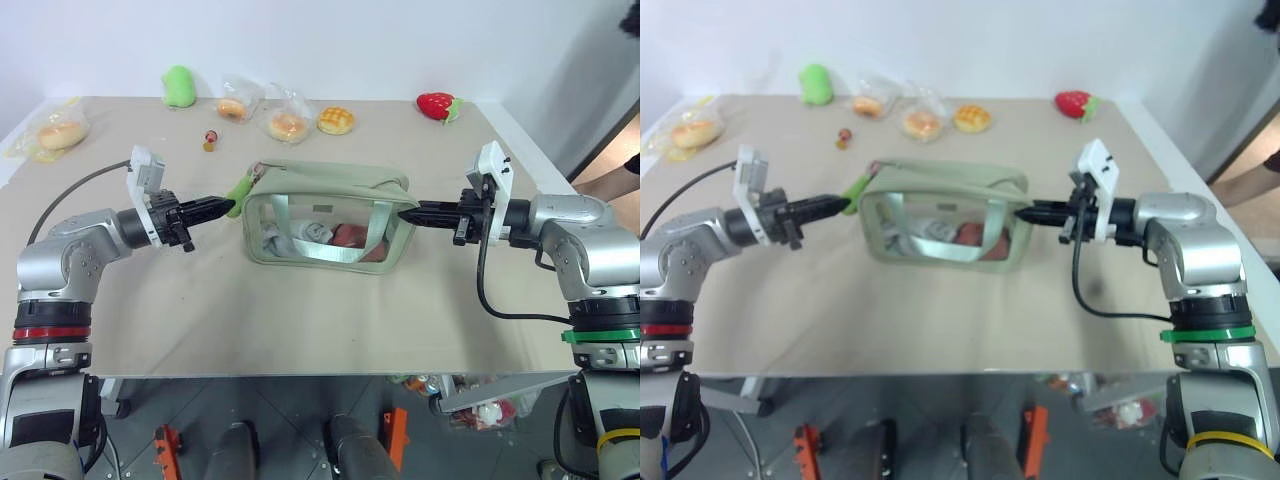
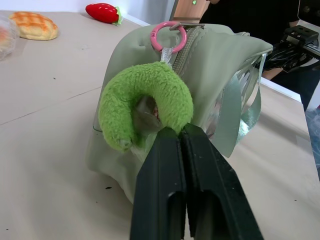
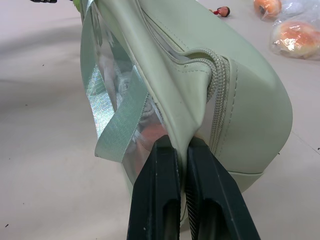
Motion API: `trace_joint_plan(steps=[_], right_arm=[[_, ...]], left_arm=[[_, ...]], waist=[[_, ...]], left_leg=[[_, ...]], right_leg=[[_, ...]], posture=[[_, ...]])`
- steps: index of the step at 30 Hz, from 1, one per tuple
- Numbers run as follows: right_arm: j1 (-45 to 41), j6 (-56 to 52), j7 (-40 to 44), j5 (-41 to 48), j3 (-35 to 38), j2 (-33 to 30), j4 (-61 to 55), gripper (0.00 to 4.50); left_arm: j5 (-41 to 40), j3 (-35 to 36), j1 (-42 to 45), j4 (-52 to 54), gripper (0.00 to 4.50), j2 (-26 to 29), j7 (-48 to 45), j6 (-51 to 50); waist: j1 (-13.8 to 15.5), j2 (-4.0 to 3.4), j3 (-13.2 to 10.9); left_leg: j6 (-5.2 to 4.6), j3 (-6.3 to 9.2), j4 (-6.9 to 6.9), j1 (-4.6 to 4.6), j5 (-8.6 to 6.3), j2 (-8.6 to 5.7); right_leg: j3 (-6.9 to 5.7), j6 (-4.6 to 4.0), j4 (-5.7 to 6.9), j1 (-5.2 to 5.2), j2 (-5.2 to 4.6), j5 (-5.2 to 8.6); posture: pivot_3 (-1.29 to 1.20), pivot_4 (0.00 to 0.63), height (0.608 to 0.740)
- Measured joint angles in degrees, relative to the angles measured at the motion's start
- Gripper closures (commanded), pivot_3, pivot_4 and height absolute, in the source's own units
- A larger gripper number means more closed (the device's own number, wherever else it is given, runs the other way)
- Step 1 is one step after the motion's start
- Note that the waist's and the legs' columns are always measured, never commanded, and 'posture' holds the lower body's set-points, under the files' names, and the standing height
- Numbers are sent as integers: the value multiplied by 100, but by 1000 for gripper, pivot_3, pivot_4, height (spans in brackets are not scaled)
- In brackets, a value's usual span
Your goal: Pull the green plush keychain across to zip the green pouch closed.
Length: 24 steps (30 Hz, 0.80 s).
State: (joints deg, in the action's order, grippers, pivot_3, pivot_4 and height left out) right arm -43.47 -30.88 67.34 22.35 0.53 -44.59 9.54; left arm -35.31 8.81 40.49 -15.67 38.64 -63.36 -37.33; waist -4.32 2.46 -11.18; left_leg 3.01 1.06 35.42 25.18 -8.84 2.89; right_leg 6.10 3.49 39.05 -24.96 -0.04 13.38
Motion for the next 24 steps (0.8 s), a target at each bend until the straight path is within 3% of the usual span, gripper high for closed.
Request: trace_joint_plan(steps=[8, 15, 24], right_arm=[[0, 19, 0, -5, -3, 9, 1, 4500], [1, 38, 1, -11, -28, 41, 12, 4500], [19, 71, -5, -10, -25, 35, 2, 4500]], left_arm=[[127, 30, 163, -168, 4477, -241, 473, 107], [531, 107, 1101, -681, 4477, -603, 1051, 1001], [1533, -782, 1648, -1032, 4477, -874, 500, 2400]], waist=[[1, 0, 0], [7, 1, 0], [5, 1, 0]], left_leg=[[0, 1, 4, 0, 1, 0], [0, 1, 8, -1, 1, -4], [0, 2, 4, 3, 1, -5]], right_leg=[[0, 3, 0, 2, 0, -5], [2, 8, -1, 7, -1, -7], [3, 10, -2, 4, 0, -6]], posture=[[0, 150, 740], [0, 150, 740], [0, 150, 740]])
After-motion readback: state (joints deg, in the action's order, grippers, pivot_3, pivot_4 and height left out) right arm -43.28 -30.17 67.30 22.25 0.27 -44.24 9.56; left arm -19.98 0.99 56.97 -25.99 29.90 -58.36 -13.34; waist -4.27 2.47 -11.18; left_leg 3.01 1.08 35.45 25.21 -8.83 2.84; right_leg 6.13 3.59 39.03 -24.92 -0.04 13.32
